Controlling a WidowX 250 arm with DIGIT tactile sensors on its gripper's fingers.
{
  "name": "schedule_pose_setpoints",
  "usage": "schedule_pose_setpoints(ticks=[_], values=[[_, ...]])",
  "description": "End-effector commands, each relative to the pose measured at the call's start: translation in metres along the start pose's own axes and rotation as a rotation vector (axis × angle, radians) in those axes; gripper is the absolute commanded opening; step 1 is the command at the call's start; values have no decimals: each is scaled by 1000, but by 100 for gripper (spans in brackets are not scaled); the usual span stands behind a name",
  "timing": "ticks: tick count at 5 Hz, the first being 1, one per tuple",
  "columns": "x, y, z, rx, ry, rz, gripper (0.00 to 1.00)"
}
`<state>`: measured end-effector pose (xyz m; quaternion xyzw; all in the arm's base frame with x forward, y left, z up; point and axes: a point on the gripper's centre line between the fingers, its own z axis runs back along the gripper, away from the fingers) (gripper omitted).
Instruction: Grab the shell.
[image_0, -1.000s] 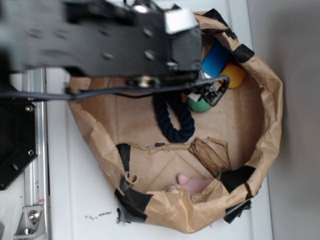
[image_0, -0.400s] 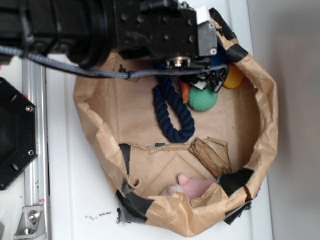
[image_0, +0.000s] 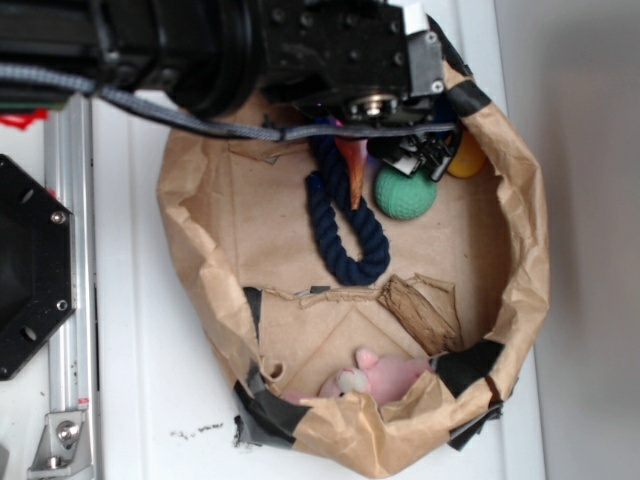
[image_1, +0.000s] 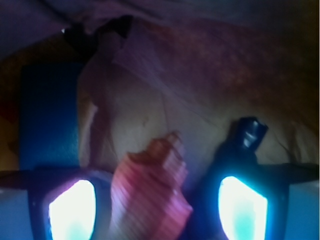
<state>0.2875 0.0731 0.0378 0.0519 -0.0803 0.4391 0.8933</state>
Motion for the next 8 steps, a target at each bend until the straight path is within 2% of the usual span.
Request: schedule_pose_setpoints(ticks=[1,2,3,4,5,6,7,8], values=[[2,-6,-11,-81,33,-288,100],[-6,-6,-18,-151,119,-375,0],[-9,-5,-21,-155,137,-378,0],[-7,-6,-8,-154,123,-385,0],[-6,-10,20,-148,110,-423,0],[-7,-13,60,-155,60,-422,0],[-14,-14,93,-181,20,-426,0],[-19,-14,114,-211,9,-397,0]])
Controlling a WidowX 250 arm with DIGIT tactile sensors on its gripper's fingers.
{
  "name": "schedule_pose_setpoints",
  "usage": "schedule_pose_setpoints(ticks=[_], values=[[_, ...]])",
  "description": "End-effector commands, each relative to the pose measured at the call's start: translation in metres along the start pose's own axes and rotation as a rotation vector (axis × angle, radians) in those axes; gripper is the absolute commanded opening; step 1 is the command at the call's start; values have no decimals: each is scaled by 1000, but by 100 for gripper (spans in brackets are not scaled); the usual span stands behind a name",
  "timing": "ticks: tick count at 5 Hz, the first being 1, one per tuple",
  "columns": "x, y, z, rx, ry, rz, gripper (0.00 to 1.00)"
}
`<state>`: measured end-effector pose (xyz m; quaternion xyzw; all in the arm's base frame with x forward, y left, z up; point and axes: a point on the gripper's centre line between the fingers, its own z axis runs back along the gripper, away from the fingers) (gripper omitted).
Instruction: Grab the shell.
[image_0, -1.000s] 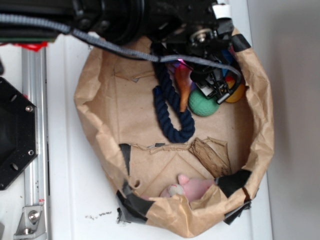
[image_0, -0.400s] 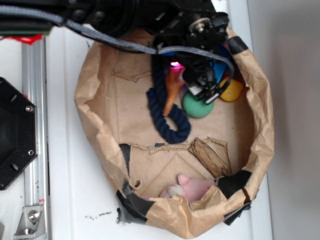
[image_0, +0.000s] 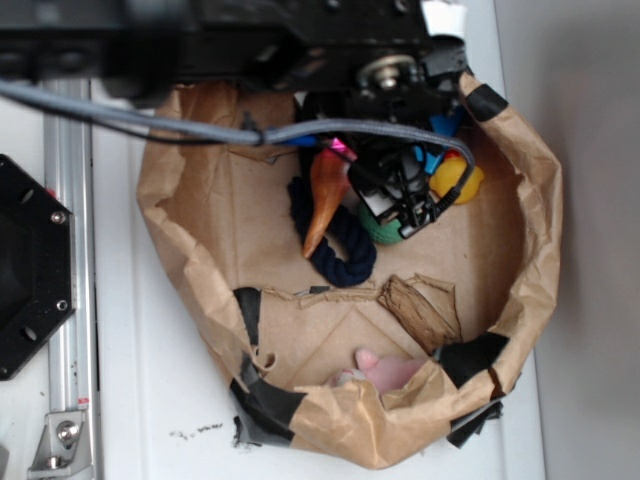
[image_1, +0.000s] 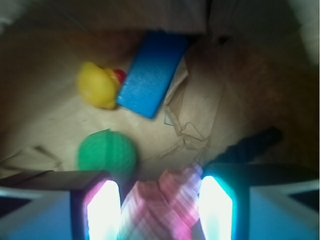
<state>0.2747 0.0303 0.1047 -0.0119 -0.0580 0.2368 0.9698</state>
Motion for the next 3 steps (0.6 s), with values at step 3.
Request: schedule_pose_setpoints(ticks=[3], values=[[-19,-23,53,-87,-29,35,0]])
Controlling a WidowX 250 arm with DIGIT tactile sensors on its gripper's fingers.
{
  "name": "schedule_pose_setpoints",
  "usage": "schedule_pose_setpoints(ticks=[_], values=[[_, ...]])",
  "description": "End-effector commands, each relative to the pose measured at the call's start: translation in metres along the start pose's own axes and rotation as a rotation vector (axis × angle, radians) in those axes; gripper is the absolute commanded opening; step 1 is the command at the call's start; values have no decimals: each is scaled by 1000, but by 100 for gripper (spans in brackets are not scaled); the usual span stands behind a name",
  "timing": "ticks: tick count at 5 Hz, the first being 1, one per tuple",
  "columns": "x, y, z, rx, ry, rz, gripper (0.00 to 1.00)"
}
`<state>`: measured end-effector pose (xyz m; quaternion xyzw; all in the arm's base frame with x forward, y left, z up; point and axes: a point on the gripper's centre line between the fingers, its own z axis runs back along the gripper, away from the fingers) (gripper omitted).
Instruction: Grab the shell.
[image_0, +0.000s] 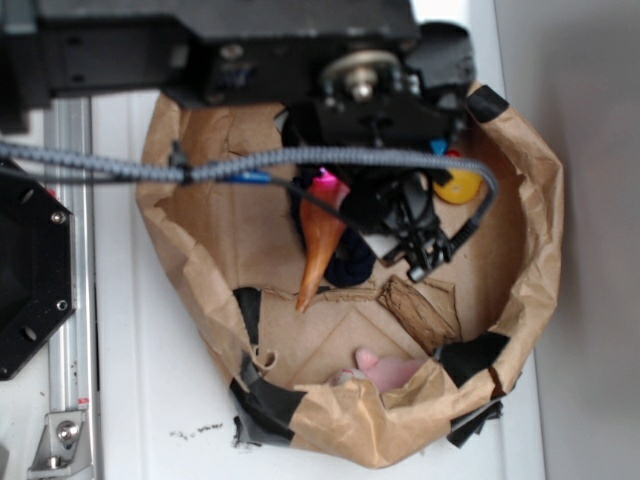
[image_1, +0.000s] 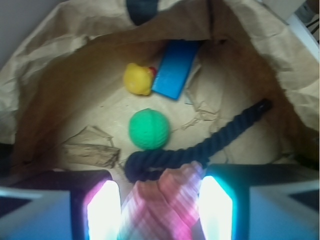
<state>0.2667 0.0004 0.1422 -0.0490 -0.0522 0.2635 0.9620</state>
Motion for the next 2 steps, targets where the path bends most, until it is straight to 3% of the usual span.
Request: schedule_pose_setpoints(ticks=[1,2], values=[[-2,2,18,-26,-69,-50,0],[-3,1,18,10,-63,-72,0]])
